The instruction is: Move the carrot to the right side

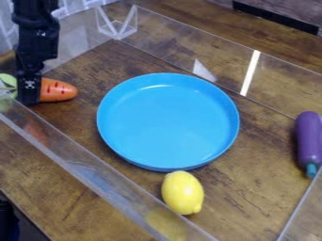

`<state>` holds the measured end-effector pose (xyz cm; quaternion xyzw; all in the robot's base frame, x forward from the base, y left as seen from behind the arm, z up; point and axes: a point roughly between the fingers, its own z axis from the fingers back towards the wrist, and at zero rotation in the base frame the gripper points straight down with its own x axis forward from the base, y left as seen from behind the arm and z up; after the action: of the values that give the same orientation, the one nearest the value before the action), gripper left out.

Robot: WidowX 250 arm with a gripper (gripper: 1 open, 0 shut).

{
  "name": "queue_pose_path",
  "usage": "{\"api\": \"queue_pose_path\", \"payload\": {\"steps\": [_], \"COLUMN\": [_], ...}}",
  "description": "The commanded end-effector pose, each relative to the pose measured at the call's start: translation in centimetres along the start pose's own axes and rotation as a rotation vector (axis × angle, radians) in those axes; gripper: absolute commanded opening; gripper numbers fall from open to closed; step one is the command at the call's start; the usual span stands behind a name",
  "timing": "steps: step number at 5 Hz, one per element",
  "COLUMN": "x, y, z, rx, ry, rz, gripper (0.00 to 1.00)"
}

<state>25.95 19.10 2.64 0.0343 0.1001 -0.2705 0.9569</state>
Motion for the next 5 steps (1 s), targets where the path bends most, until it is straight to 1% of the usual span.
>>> {"api": "queue_pose_path", "payload": {"steps": [1, 2, 3, 5], "x": [0.8, 0.2, 1.1, 3.3], "y": [0.3, -0.1, 0.7, 1.2], "z": [0.4, 0.2, 0.4, 0.5], "rx": [0.026, 0.011, 0.022, 0.041], "ry": [-0.027, -0.033, -0.040, -0.055], "rz": [0.007, 0.072, 0.006, -0.127], "gripper": [1.00, 1.00, 0.00, 0.00]}}
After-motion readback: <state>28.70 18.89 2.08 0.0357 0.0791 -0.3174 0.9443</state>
